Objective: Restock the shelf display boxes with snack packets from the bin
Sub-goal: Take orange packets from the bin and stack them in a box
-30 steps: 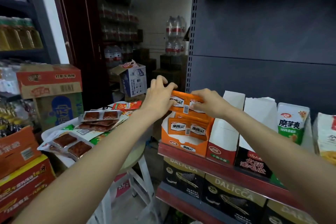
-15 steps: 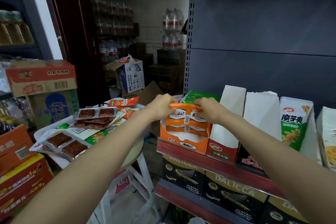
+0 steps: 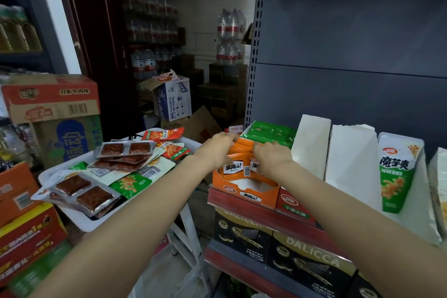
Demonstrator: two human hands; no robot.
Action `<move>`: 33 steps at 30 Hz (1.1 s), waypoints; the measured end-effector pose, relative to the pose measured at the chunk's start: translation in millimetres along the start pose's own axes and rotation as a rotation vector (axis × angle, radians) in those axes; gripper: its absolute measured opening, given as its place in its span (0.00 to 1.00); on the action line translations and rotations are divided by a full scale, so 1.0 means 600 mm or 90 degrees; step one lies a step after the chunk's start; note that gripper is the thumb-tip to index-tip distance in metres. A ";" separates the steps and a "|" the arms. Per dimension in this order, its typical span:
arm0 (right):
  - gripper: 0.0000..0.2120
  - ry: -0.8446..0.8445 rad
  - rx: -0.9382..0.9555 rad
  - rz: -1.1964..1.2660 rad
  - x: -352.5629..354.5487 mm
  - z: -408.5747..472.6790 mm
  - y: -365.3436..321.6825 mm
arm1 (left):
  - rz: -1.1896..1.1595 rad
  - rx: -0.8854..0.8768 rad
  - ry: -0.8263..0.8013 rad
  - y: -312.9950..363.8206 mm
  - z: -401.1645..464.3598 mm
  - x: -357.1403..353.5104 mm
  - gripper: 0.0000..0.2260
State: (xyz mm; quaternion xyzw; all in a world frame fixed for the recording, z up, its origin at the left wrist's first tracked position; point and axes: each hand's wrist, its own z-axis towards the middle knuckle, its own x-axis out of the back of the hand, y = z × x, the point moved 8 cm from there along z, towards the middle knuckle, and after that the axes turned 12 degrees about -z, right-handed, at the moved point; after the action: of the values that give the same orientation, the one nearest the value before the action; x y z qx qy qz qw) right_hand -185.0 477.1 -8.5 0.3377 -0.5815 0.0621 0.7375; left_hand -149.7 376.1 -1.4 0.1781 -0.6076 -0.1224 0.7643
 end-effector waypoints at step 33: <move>0.18 0.155 0.259 0.406 0.134 -0.005 -0.361 | -0.063 0.268 0.166 -0.341 -0.313 0.164 0.17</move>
State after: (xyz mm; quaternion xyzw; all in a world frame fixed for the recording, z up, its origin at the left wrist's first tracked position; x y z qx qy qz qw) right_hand -52.5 289.2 -28.6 0.2696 -0.5412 0.4413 0.6630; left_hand 61.5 173.8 -37.4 0.3772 -0.5068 -0.0068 0.7751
